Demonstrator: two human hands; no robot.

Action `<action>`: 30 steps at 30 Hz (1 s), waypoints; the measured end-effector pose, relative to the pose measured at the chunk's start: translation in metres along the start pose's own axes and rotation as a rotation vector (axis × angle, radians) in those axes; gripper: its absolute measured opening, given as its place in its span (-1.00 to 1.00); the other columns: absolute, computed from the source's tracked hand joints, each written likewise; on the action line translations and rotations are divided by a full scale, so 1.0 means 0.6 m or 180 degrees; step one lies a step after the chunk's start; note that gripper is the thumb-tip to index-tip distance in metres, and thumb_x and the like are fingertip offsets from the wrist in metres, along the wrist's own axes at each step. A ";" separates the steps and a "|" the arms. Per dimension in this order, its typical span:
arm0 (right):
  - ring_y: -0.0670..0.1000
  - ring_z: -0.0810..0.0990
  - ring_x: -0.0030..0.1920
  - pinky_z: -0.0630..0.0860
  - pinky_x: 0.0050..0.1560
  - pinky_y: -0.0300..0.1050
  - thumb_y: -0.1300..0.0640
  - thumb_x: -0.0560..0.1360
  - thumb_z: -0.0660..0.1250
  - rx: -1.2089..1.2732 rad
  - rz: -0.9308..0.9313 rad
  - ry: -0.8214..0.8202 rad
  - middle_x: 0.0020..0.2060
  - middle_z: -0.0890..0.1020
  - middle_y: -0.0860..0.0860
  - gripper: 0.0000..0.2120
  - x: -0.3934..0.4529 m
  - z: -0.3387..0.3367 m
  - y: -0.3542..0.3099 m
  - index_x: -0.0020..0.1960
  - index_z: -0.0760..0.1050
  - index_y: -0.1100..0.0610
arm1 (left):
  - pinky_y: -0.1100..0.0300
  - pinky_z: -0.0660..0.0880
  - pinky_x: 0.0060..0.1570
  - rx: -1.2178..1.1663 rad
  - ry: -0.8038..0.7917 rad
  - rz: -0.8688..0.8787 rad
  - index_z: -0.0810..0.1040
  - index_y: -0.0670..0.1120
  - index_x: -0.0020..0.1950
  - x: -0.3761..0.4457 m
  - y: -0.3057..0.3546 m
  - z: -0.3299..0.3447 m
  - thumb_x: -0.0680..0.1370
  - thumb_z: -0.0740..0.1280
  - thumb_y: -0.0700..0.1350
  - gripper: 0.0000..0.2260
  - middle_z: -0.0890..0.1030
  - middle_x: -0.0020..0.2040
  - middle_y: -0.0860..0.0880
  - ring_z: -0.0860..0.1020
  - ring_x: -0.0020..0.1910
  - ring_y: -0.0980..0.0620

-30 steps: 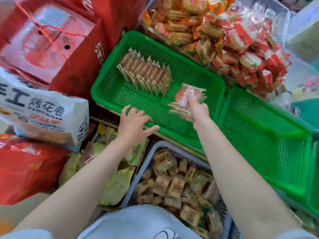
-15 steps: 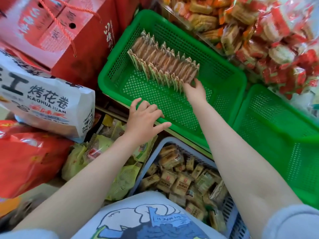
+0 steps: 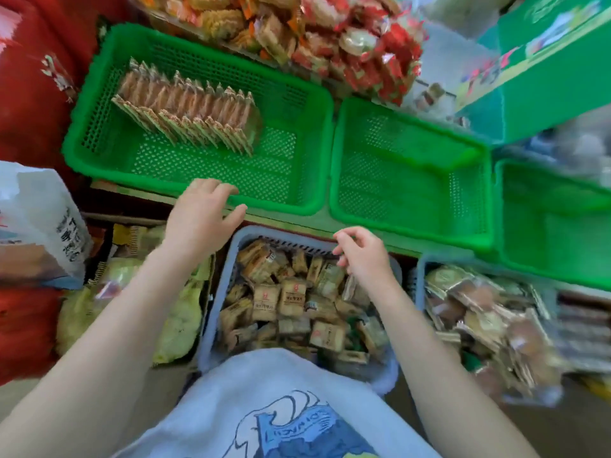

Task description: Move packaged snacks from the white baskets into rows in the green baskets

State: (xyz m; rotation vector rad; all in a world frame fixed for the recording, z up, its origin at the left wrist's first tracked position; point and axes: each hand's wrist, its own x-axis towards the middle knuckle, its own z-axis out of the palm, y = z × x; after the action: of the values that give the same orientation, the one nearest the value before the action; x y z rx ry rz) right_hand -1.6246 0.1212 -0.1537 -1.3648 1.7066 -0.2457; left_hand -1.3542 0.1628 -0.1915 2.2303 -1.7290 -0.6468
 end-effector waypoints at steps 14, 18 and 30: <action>0.09 0.64 -0.13 0.60 -0.08 0.05 0.03 0.61 0.28 0.0353 0.0229 0.0432 -0.11 0.64 0.01 -0.88 -0.094 -0.368 0.408 0.05 0.55 0.04 | 0.26 0.48 -0.24 -0.0672 -0.1355 0.0921 0.54 0.07 0.24 -0.129 0.547 0.269 0.66 0.24 0.05 -0.80 0.60 -0.05 0.15 0.55 -0.13 0.19; -0.03 0.52 -0.20 0.46 -0.24 -0.14 0.10 0.63 0.27 0.0268 0.0263 0.0751 -0.11 0.57 -0.04 -0.92 -0.066 -0.502 0.544 0.09 0.50 0.04 | 0.08 0.60 -0.08 -0.0805 -0.1427 0.0522 0.57 0.06 0.20 -0.160 0.681 0.350 0.64 0.27 0.07 -0.81 0.66 -0.01 0.07 0.63 -0.06 0.07; 0.17 0.49 0.28 0.46 0.08 0.01 -0.15 0.53 0.41 0.0066 0.0545 0.0022 0.36 0.46 0.12 -0.34 0.020 -0.636 0.683 0.46 0.28 0.16 | 0.06 0.59 0.06 -0.0750 -0.1268 0.0063 0.59 0.03 0.24 -0.226 0.877 0.415 0.65 0.28 0.02 -0.79 0.66 0.07 0.09 0.62 0.02 0.12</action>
State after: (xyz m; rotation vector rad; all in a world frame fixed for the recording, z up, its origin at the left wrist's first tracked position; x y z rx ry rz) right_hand -2.1824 0.1228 -0.2057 -1.1959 1.8100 -0.1705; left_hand -1.9502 0.1712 -0.1448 2.0178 -1.7284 -1.2893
